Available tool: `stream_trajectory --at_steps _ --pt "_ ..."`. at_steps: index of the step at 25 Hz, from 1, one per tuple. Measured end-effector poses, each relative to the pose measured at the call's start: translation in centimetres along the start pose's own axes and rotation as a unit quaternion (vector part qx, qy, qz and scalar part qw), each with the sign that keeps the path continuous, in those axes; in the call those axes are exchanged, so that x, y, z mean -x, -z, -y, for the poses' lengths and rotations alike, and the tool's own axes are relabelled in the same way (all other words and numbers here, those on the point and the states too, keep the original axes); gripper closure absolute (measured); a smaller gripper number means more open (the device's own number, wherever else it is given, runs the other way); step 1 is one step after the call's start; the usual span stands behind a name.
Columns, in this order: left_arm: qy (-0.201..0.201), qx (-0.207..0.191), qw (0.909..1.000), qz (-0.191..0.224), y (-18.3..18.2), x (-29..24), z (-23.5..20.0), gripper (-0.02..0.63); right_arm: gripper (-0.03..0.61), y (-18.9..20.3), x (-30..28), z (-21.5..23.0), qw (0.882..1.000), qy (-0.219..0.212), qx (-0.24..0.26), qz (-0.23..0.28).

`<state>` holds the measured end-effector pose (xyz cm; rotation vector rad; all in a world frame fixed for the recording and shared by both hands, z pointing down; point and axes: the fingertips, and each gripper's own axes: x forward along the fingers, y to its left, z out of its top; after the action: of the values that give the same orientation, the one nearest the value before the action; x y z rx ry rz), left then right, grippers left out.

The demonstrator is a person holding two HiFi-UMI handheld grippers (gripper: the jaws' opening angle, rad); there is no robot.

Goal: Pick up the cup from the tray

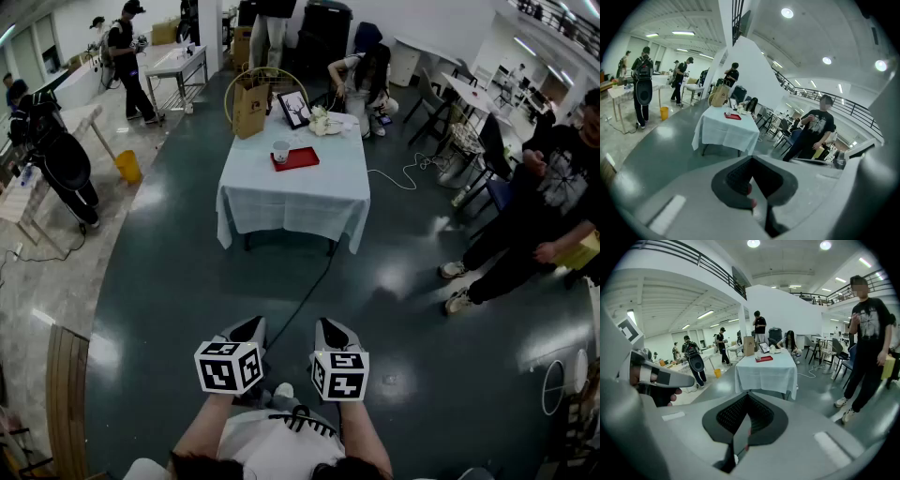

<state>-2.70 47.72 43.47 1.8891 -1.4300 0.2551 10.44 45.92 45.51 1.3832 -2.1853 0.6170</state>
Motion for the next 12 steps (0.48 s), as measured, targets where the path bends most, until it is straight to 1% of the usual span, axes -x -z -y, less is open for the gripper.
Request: stream_trajectory --at_steps 6,9,12 --pt "-0.002 -0.012 0.9999 0.008 0.4 -0.5 0.7 0.612 0.557 0.5 -0.2 1.2 1.0 0.004 0.003 -0.005" --pt "-0.006 -0.008 0.9999 0.01 0.8 -0.5 0.6 0.612 0.557 0.7 -0.4 1.2 1.0 -0.006 0.003 -0.006" --pt "-0.011 -0.007 0.9999 0.007 1.2 -0.6 0.5 0.612 0.555 0.7 -0.5 1.2 1.0 -0.02 -0.008 -0.008"
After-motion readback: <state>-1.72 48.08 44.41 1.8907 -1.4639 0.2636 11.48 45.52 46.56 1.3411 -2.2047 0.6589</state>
